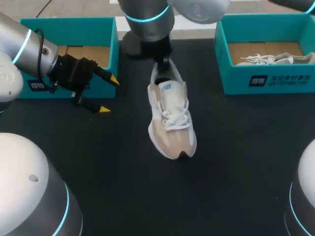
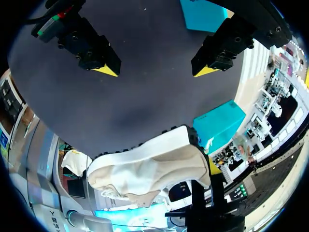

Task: Take the shoe out of the shoebox, open the shoe tongue, remove and reinsert the insole, then place the shoe into the shoebox

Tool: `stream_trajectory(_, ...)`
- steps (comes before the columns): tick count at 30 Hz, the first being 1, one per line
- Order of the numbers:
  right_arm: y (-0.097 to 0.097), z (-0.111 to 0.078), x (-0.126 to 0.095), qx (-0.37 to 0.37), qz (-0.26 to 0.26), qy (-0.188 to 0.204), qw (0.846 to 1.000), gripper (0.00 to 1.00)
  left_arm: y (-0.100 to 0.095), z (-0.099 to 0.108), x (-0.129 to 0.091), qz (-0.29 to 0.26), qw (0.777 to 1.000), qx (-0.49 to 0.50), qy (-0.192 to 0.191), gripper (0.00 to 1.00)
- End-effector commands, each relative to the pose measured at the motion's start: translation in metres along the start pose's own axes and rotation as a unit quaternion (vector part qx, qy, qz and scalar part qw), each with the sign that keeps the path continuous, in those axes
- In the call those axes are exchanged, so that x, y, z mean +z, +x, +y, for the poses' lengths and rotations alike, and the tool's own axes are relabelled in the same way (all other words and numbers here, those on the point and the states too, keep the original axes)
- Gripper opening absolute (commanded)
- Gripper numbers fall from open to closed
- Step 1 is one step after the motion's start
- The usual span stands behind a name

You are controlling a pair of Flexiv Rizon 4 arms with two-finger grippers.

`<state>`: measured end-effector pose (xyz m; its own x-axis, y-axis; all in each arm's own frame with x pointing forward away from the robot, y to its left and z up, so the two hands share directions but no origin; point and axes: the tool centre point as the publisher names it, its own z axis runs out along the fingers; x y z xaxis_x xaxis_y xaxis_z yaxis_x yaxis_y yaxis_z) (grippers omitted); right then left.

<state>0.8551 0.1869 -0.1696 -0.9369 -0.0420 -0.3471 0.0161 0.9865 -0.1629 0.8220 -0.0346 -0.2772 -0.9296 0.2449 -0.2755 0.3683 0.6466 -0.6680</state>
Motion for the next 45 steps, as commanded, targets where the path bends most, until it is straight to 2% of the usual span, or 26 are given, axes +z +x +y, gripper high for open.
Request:
stream_trajectory(1, -0.004, -0.028, -0.043, -0.014, -0.005, 0.005, 1.0, 0.0, 0.001, 0.0, 0.0, -0.001, 1.0, 0.0, -0.001, 1.0)
stream_trajectory(5, -0.01, -0.04, -0.054, -0.014, -0.014, 0.013, 1.0, 0.0, 0.001, 0.0, 0.0, -0.001, 1.0, 0.0, -0.001, 1.0)
stream_trajectory(22, -0.01, -0.04, -0.054, -0.014, -0.014, 0.013, 1.0, 0.0, 0.001, 0.0, 0.0, -0.001, 1.0, 0.0, -0.001, 1.0)
stream_trajectory(26, -0.029, -0.076, -0.041, -0.023, 0.001, 0.021, 1.0, 0.0, 0.001, 0.0, 0.0, -0.001, 1.0, 0.0, -0.001, 1.0)
stream_trajectory(27, -0.036, -0.089, -0.037, -0.031, 0.005, 0.031, 0.999, 0.0, 0.001, 0.0, 0.0, -0.001, 1.0, 0.0, -0.001, 1.0)
stream_trajectory(34, -0.08, -0.154, -0.017, -0.059, 0.003, 0.032, 0.998, 0.0, 0.001, 0.0, 0.0, -0.001, 1.0, 0.0, -0.001, 1.0)
stream_trajectory(39, -0.108, -0.197, 0.001, -0.049, -0.007, 0.007, 0.999, 0.0, 0.001, 0.0, 0.0, -0.001, 1.0, 0.0, -0.001, 1.0)
stream_trajectory(45, -0.108, -0.197, 0.001, -0.049, -0.007, 0.007, 0.999, 0.0, 0.001, 0.0, 0.0, -0.001, 1.0, 0.0, -0.001, 1.0)
